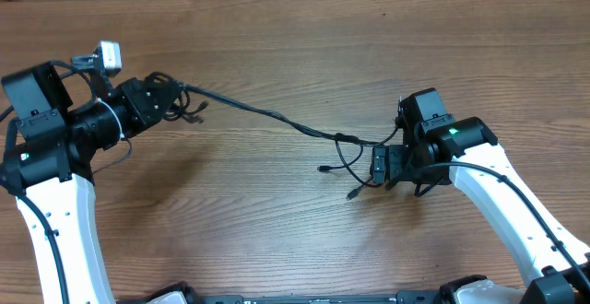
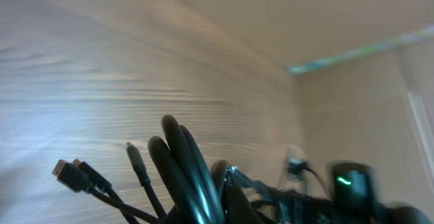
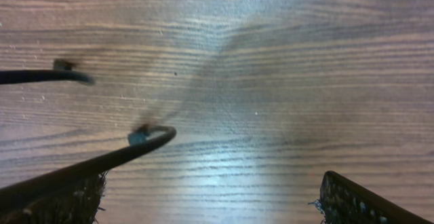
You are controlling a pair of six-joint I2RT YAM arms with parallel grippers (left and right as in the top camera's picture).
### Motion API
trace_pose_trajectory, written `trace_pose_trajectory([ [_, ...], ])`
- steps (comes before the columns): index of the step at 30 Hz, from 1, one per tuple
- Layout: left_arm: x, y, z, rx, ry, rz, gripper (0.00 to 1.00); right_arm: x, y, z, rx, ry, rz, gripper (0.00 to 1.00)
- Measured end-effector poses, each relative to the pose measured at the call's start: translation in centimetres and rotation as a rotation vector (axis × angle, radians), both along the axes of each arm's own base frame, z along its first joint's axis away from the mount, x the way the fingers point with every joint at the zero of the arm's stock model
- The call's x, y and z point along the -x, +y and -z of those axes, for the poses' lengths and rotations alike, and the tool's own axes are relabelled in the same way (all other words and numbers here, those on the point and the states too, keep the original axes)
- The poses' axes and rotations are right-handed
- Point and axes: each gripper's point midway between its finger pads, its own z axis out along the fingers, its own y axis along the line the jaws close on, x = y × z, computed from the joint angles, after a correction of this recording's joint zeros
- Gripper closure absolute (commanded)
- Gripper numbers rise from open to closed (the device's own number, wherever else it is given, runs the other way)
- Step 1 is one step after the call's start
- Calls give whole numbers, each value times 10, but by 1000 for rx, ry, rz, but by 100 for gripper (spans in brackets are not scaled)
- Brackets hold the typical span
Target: Untangle cables
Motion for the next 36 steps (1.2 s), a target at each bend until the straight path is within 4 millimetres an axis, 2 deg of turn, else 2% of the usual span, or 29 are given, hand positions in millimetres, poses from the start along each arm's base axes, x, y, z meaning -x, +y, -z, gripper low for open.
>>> trace_pose_trajectory([
  [6, -2, 42, 32, -198, 123, -201, 96, -5, -5, 0, 18, -21, 14, 0],
  [8, -1, 64, 39, -269, 151, -286, 96, -9, -16, 0, 33, -28, 46, 0],
  [9, 1, 82, 42, -310, 170, -352, 96, -11, -21, 0, 37, -30, 64, 0],
  [13, 9, 121, 46, -360, 204, -481, 96, -20, -38, -1, 47, -52, 126, 0],
  [16, 15, 137, 47, -380, 224, -534, 96, -26, -40, -2, 35, -71, 140, 0],
  [19, 17, 137, 49, -380, 237, -536, 96, -27, -38, -3, 21, -75, 138, 0],
  [22, 16, 130, 48, -363, 221, -501, 96, -27, -34, -3, 0, -73, 134, 0],
  [26, 9, 100, 37, -324, 109, -303, 96, -35, -12, -8, -115, -106, 65, 0],
  [29, 15, 62, 27, -282, -2, -73, 96, -43, 10, -16, -236, -148, -26, 0],
  [30, 17, 55, 26, -277, -17, -36, 96, -44, 15, -18, -263, -159, -49, 0],
  [33, 30, 15, 23, -261, -97, 174, 96, -48, 40, -32, -400, -206, -156, 0],
  [36, 43, -16, 24, -276, -149, 339, 96, -48, 63, -48, -541, -240, -239, 0],
])
